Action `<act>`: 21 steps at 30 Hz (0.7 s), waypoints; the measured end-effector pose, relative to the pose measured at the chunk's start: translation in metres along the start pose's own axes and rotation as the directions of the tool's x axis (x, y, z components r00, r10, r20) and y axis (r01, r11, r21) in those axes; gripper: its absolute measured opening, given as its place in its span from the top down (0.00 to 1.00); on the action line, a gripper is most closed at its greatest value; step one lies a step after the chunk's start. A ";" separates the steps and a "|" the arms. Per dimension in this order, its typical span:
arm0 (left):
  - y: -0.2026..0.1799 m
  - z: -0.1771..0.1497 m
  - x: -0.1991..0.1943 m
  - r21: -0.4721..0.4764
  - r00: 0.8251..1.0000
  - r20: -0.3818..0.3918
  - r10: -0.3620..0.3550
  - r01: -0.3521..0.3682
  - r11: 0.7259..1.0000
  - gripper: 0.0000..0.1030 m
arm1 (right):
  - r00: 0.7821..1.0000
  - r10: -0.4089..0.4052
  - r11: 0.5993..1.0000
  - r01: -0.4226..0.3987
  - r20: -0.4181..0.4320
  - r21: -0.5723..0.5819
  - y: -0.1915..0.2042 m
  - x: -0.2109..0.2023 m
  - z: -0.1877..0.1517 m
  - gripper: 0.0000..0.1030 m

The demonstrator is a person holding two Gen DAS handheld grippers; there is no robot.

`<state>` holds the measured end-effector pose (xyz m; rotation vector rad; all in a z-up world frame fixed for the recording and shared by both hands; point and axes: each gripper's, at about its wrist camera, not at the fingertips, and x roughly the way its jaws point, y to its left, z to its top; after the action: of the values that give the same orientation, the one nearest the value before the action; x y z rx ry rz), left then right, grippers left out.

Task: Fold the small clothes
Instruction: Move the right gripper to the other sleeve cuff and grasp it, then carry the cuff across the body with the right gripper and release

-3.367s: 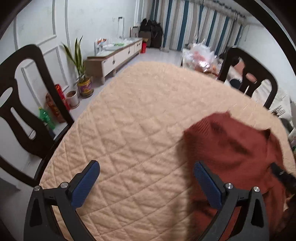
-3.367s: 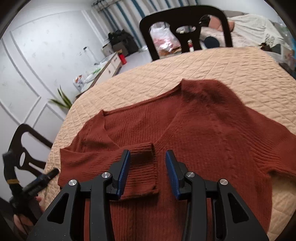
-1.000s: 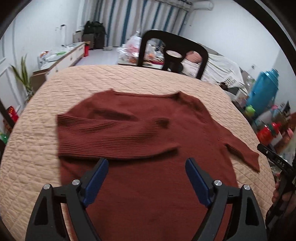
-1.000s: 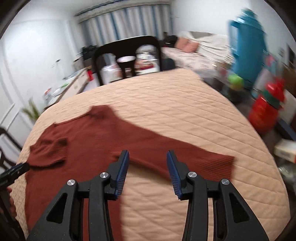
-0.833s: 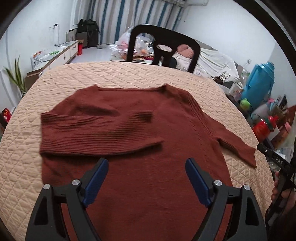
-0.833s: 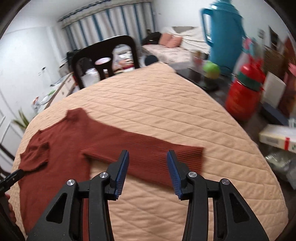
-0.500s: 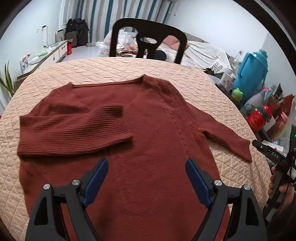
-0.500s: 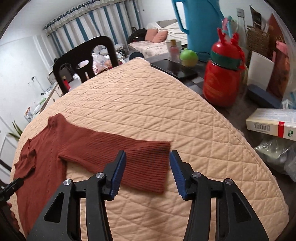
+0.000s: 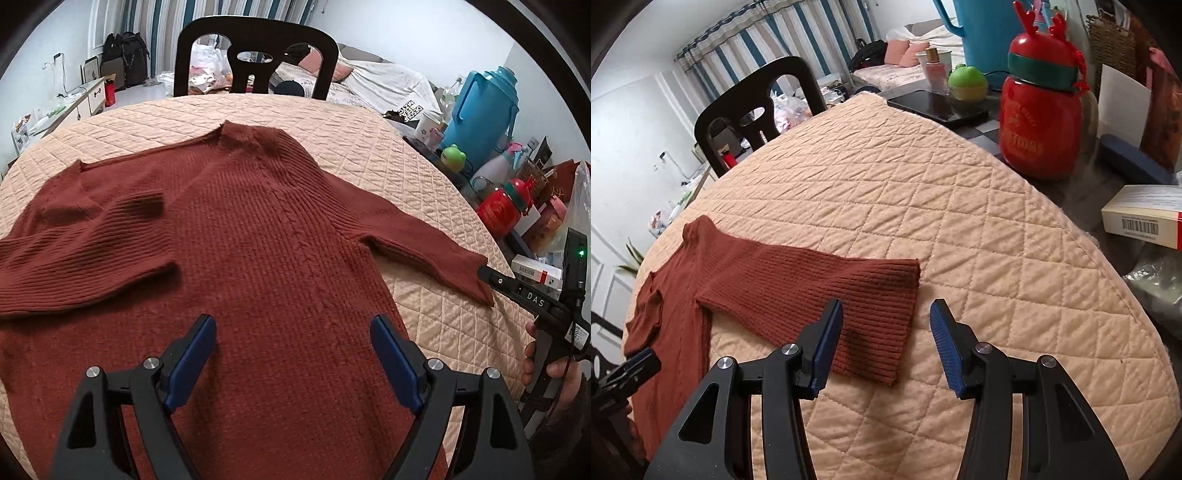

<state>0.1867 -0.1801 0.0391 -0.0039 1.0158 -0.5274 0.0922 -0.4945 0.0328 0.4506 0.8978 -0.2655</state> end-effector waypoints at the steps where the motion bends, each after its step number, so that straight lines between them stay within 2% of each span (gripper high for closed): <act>1: -0.001 0.000 0.001 0.003 1.000 -0.002 -0.001 0.001 1.000 0.16 | 1.000 -0.006 1.000 0.006 0.000 -0.006 0.001 0.001 0.000 0.52; 7: -0.001 -0.001 0.007 0.012 1.000 -0.011 0.001 -0.001 1.000 0.16 | 1.000 -0.023 1.000 0.023 0.003 -0.021 0.006 0.003 -0.002 0.52; 9: 0.000 0.000 0.008 0.014 1.000 -0.010 0.003 -0.003 1.000 0.16 | 0.999 -0.034 0.999 0.034 0.007 -0.022 0.006 0.003 -0.003 0.58; 11: 0.000 0.000 0.009 0.015 1.000 -0.010 0.002 -0.002 1.000 0.16 | 0.999 -0.043 0.999 0.044 0.009 -0.023 0.006 0.003 -0.002 0.79; 16: 0.001 0.000 0.010 0.019 1.000 -0.011 -0.004 0.004 1.000 0.16 | 1.000 -0.011 1.000 0.011 0.023 -0.013 0.008 -0.001 0.000 0.86; 21: 0.000 0.001 0.010 0.022 1.000 -0.014 -0.010 0.011 1.000 0.16 | 0.998 0.030 1.000 -0.030 0.060 0.003 0.014 -0.012 0.006 0.89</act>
<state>0.1918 -0.1841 0.0317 0.0138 1.0244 -0.5485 0.0946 -0.4850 0.0492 0.4573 0.8315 -0.2519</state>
